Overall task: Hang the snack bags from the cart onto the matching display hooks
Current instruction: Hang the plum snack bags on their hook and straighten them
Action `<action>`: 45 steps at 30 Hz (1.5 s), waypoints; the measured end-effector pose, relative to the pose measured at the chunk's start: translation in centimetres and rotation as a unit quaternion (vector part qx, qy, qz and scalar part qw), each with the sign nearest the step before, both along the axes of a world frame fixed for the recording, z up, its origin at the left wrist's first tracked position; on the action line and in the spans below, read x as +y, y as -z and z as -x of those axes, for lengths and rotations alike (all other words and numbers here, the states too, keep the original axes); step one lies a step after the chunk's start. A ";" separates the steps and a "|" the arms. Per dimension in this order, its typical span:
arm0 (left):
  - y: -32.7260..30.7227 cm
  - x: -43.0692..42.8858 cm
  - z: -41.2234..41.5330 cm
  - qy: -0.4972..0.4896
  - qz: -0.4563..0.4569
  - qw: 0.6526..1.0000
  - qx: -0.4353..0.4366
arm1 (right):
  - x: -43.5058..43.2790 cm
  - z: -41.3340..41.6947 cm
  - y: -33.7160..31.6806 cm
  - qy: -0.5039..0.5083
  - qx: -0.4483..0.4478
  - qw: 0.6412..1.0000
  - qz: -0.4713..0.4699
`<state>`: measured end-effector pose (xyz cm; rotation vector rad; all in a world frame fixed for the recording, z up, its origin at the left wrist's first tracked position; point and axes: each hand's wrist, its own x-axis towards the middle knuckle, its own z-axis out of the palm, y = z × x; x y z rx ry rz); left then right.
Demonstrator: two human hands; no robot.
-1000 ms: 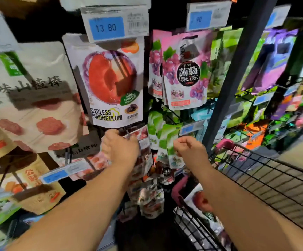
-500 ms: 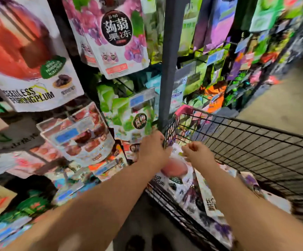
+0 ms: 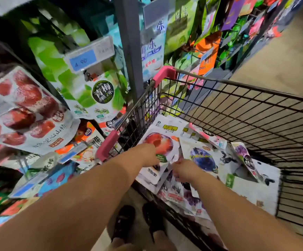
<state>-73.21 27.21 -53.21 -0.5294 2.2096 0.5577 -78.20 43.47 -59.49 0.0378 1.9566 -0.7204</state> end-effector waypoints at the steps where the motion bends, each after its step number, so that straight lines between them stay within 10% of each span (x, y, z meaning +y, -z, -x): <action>1: 0.5 -0.2 0.2 0.000 -0.003 1.000 -0.007 | -0.2 -0.1 0.8 0.046 -0.031 0.998 0.012; 9: 2.7 -1.3 1.4 -0.079 -0.023 0.996 0.027 | -4.1 -1.8 7.9 0.319 -0.159 0.931 0.076; 17: 1.6 -1.8 1.4 -0.228 -0.077 0.968 0.069 | -5.4 0.1 6.6 0.261 -0.041 0.953 0.148; 20: 1.9 -2.2 1.3 -0.263 -0.061 0.960 0.071 | -3.8 1.4 2.8 0.322 -0.068 0.906 0.267; 30: -0.4 -2.1 0.9 -0.462 -0.385 0.792 0.104 | 1.3 5.0 -2.7 0.368 -0.099 0.840 0.387; 35: -1.6 -2.5 0.1 -0.441 -0.442 0.771 0.124 | 1.3 3.4 -1.4 0.339 -0.151 0.842 0.391; 40: -3.9 -3.6 -1.1 -0.318 -0.185 0.885 0.285 | -0.2 1.6 0.4 0.329 -0.212 0.875 0.284; 45: -4.0 -3.0 -3.1 -0.258 -0.017 0.895 0.364 | -2.4 -0.8 2.8 0.230 -0.149 0.959 0.072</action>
